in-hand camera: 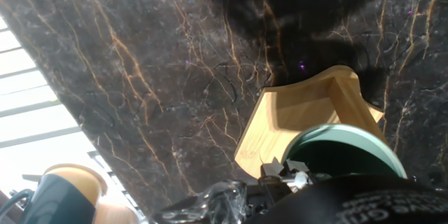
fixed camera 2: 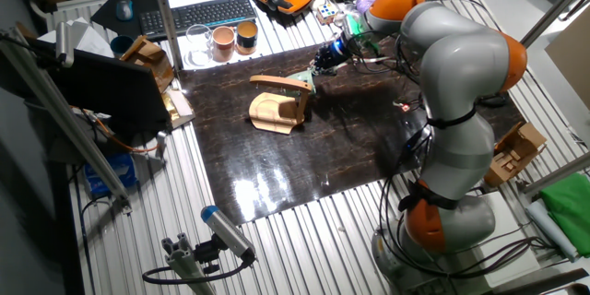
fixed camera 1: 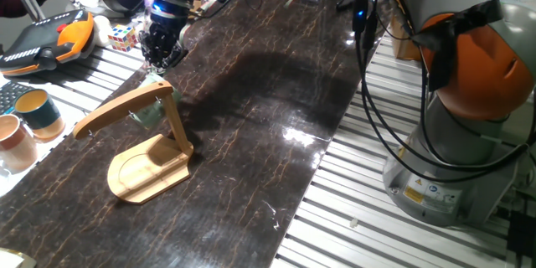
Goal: Take the cup off the cup rack
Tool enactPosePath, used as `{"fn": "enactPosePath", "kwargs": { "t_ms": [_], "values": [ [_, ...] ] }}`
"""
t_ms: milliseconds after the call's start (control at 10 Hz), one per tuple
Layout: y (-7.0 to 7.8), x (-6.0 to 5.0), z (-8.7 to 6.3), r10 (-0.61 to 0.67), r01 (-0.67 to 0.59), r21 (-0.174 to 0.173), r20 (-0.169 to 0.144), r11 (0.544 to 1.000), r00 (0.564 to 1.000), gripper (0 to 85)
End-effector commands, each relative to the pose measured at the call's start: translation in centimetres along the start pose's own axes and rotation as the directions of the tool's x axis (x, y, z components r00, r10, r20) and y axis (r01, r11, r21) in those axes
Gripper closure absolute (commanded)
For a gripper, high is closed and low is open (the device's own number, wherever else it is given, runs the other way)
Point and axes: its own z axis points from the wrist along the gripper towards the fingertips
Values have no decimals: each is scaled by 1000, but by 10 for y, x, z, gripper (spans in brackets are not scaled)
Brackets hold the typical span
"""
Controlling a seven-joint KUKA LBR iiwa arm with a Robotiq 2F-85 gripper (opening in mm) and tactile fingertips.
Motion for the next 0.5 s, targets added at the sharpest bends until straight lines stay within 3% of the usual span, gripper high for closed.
{"fn": "enactPosePath", "kwargs": {
  "t_ms": [0,400],
  "values": [
    [-1,0,-1,1,-1,-1,-3,1000,1000,840],
    [-6,3,-5,-17,17,-7,-9,1000,1000,840]
  ]
}}
